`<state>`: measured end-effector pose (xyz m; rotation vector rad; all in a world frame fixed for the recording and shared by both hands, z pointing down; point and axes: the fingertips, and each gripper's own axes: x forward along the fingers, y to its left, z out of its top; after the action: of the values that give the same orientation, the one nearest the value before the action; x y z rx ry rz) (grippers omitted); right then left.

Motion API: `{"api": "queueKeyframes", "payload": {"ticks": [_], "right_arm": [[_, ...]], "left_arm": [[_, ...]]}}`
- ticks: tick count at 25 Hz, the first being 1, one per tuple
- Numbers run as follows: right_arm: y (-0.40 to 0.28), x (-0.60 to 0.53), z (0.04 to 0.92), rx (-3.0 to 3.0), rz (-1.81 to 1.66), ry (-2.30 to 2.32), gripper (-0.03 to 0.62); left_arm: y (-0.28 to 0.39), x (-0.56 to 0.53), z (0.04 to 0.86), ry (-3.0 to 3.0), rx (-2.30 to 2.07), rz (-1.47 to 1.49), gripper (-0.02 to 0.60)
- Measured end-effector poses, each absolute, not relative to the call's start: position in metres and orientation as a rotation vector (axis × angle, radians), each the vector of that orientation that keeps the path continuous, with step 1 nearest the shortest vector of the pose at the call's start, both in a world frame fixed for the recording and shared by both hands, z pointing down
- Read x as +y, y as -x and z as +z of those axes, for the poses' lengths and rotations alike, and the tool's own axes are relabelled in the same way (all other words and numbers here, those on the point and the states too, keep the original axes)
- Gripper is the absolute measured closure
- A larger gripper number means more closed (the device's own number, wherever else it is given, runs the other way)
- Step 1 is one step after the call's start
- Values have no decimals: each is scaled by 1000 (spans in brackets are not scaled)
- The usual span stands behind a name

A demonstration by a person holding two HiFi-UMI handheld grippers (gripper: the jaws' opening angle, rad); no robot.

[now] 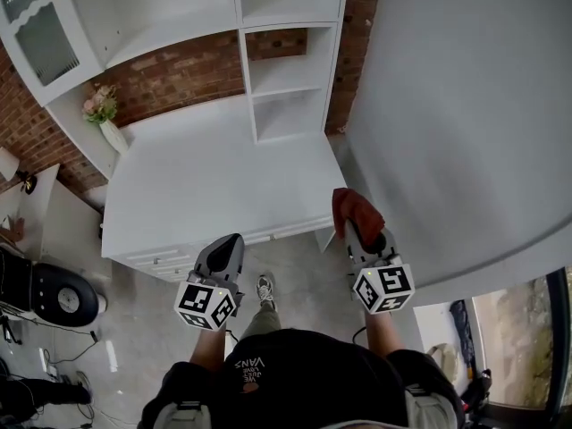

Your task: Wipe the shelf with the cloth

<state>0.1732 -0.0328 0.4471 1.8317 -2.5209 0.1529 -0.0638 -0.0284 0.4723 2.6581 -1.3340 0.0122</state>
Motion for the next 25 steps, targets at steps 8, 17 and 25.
{"api": "queueKeyframes", "payload": {"ticks": [8,17,25], "right_arm": [[-164,-118,440,-2464,114,-1849,503],[-135,-234,429,-2447,68,-1856,503],[-106,-313,425,-2442,27,-1859,503]], "left_arm": [[47,-122,470,-2707,-1213,3,575],[67,-233,460,-2749,-1154,14,575],[96,-293,459,-2763,-1130,23,575]]}}
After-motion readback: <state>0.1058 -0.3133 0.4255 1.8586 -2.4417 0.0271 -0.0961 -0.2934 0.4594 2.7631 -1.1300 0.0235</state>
